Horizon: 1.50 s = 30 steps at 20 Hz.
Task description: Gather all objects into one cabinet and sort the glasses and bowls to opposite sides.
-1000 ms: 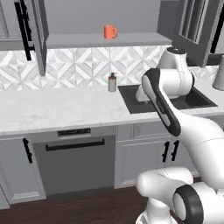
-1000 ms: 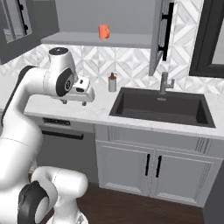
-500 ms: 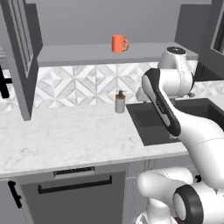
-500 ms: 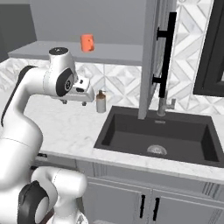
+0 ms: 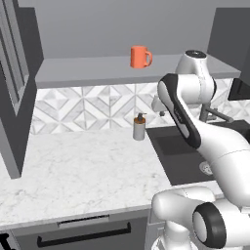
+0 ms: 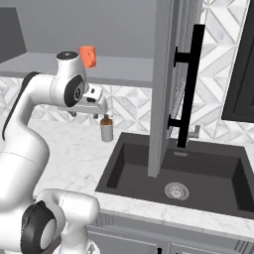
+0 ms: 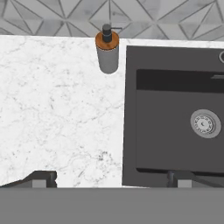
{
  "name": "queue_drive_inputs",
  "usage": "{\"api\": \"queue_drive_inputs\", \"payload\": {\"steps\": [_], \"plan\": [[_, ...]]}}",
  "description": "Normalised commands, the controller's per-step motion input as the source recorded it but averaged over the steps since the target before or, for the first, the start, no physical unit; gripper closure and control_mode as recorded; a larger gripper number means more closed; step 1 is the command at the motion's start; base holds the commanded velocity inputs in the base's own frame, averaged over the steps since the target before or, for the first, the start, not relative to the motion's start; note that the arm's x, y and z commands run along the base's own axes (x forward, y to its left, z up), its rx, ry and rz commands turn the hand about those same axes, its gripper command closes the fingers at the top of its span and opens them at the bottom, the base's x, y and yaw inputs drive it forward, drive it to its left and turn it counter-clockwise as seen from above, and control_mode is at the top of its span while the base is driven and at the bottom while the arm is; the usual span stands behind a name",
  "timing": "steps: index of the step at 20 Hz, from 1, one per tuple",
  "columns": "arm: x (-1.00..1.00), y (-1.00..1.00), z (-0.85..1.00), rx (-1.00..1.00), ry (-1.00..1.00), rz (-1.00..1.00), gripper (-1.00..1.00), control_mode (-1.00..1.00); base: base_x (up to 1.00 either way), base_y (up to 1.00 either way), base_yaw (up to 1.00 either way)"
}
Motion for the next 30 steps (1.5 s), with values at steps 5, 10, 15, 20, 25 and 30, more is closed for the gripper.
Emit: {"api": "queue_drive_inputs", "payload": {"steps": [5, 10, 15, 20, 25, 30], "plan": [[0.00, 0.00, 0.00, 0.00, 0.00, 0.00, -1.00, 1.00, 0.33, 0.00, 0.00], [0.00, 0.00, 0.00, 0.00, 0.00, 0.00, -1.00, 1.00, 0.01, 0.00, 0.00], [0.00, -0.03, 0.09, 0.00, -0.17, 0.03, -1.00, -1.00, 0.00, -0.02, 0.04], [0.00, -0.18, 0.38, 0.05, -0.87, 0.26, -1.00, -1.00, 0.00, 0.00, 0.00], [0.25, -0.08, 0.24, 0.07, -0.67, 0.27, -1.00, -1.00, 0.00, 0.00, 0.00], [0.62, 0.18, 0.12, 0.01, -0.34, 0.04, -1.00, -1.00, 0.00, 0.00, 0.00]]}}
